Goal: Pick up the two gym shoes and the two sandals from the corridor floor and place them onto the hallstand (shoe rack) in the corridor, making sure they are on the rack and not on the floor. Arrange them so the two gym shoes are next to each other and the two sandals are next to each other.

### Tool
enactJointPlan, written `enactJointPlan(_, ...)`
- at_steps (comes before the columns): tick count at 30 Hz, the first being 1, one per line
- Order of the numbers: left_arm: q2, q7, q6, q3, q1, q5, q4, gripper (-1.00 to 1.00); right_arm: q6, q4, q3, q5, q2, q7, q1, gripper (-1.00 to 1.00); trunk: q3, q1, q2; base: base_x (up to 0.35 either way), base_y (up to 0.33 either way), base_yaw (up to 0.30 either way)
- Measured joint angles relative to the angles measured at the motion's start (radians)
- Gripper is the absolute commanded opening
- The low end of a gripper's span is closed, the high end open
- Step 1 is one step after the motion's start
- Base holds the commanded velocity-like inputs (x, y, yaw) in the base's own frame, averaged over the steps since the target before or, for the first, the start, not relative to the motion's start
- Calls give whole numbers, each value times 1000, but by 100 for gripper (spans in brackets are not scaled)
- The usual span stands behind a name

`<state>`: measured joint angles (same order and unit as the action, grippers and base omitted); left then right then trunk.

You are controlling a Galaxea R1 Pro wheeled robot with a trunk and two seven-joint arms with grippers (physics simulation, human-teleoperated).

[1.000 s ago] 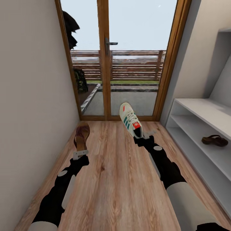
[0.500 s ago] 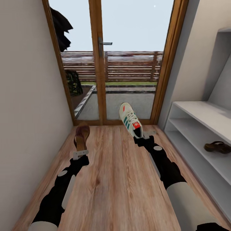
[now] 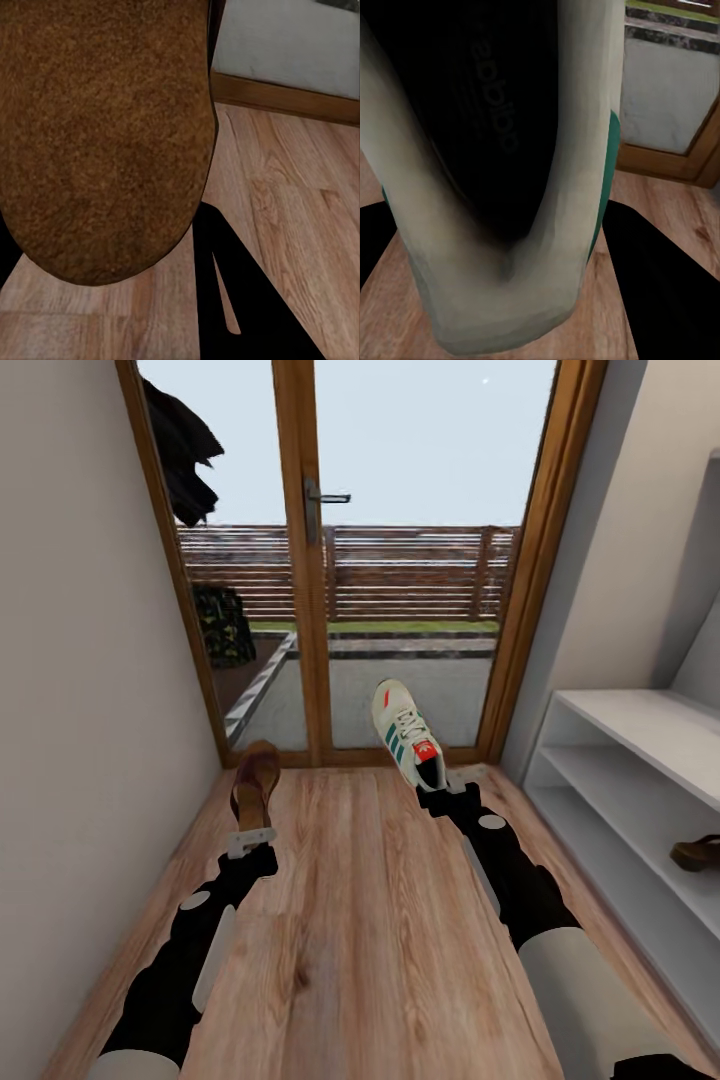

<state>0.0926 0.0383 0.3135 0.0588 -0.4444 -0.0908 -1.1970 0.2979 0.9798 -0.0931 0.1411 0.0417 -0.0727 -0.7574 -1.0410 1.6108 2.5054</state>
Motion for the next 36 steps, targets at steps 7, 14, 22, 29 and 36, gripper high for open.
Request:
enactJointPlan(7, 0, 0, 0, 0, 0, 0, 0, -100, 0, 0, 0, 0, 0, 0, 0, -100, 1, 0, 0, 340, 120, 0)
enactJointPlan(14, 0, 0, 0, 0, 0, 0, 0, -100, 0, 0, 0, 0, 0, 0, 0, -100, 2, 0, 0, 331, 154, -50)
enactJointPlan(22, 0, 0, 0, 0, 0, 0, 4, -100, 0, 0, 0, 0, 0, 0, 0, -100, 8, 0, 0, 271, 221, -231)
enactJointPlan(29, 0, 0, -3, 0, 0, 0, 7, -100, 0, 1, 0, 0, 0, 0, 0, -100, 15, 0, 0, 170, 188, -256)
enactJointPlan(36, 0, 0, -4, -1, 0, 1, 7, -100, 1, 1, 0, 0, -1, 0, 0, -100, 19, 1, 0, 16, 19, -283)
